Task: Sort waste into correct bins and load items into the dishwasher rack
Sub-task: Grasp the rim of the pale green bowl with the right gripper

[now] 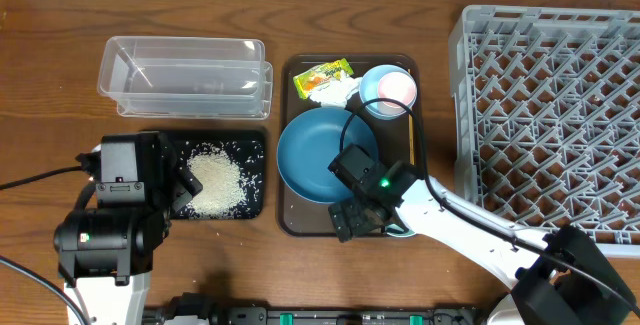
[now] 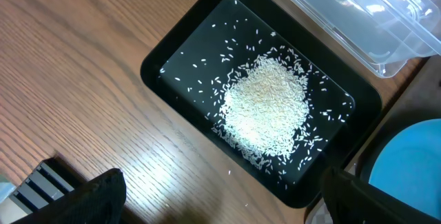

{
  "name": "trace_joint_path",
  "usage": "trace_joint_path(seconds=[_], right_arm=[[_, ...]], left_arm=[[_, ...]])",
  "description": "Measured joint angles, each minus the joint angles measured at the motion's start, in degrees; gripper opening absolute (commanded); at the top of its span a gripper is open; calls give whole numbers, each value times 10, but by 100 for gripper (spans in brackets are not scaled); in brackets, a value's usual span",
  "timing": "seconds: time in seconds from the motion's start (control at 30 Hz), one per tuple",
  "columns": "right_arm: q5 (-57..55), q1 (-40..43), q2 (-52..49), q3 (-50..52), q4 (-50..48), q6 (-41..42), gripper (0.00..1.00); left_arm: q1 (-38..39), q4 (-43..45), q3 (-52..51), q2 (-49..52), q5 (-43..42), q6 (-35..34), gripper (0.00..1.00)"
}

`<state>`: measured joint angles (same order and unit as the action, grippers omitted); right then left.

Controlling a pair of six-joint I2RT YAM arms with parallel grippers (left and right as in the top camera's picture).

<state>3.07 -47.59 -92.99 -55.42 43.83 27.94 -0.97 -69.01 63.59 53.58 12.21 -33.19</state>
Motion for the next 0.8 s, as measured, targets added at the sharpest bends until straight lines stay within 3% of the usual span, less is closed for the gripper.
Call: trace_joint_path(seconds=[0.47, 0.6, 0.8], right_arm=[[0, 0, 0, 23, -27, 1, 99], [0, 0, 0, 28, -33, 1, 91], [0, 0, 0, 32, -43, 3, 88]], left_arm=[[0, 0, 0, 0, 0, 0, 92], [0, 0, 0, 0, 0, 0, 93], [0, 0, 0, 0, 0, 0, 92]])
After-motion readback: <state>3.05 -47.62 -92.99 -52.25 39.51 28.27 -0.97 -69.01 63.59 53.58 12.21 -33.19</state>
